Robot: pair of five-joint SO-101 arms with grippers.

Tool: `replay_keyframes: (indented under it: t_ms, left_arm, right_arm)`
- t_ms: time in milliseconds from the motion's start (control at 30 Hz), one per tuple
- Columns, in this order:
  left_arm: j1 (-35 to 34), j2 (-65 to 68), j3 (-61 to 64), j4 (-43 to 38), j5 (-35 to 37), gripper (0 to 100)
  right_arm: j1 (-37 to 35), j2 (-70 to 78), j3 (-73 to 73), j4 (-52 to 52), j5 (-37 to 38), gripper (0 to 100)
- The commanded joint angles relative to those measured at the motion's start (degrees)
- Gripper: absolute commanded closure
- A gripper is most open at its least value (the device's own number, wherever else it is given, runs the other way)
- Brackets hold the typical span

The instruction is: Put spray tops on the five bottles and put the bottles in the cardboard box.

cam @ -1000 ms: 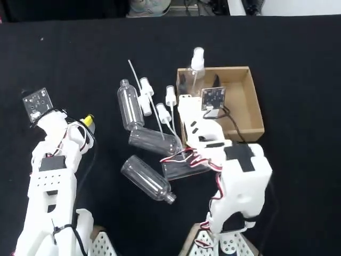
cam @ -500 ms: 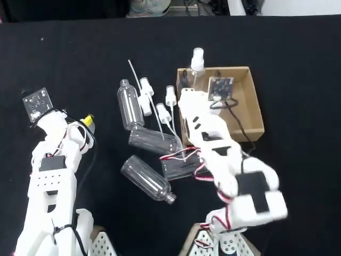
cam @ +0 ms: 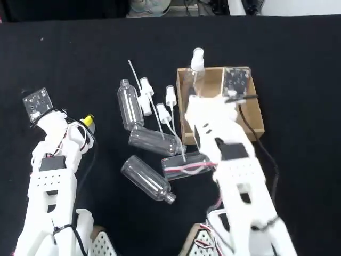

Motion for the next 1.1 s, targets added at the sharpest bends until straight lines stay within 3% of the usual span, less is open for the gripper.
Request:
replay_keyframes:
  t_ms: [0, 133, 233, 333, 433, 533, 633, 767, 1067]
  left_arm:
    - [0.31, -0.88, -0.75, -1.05, 0.18, 79]
    - [0.31, -0.88, -0.75, -1.05, 0.18, 79]
    - [0.31, -0.88, -0.75, -0.97, 0.18, 79]
    - [-1.89, -0.88, -0.84, -0.97, 0.53, 79]
    - [-6.37, -0.88, -1.27, -1.05, 1.93, 79]
    - [-11.30, -0.88, -1.36, -1.32, 8.70, 79]
    - [-14.29, -0.88, -1.36, -1.41, 12.84, 79]
    - [-14.81, -0.88, -1.36, -1.41, 13.27, 79]
    - [-14.99, -0.88, -1.36, -1.41, 13.27, 79]
  right_arm:
    - [-0.44, -12.35, -4.97, 18.46, -0.44, 68.1]
    - [-5.19, -20.09, -7.87, 30.15, 0.00, 75.6]
    - [-13.71, -22.55, -9.89, 37.36, 3.78, 84.8]
    - [-26.20, -20.44, -11.38, 42.37, 10.20, 83.0]
    - [-33.58, -13.85, -13.67, 43.16, 10.81, 80.5]
    - [-34.64, -3.82, -19.12, 40.00, 9.14, 80.4]
    - [-34.20, 6.99, -26.68, 36.40, 1.32, 80.4]
    - [-34.46, 20.70, -35.47, 30.86, -6.07, 80.4]
    - [-33.23, 44.62, -43.74, 12.66, -7.21, 80.4]
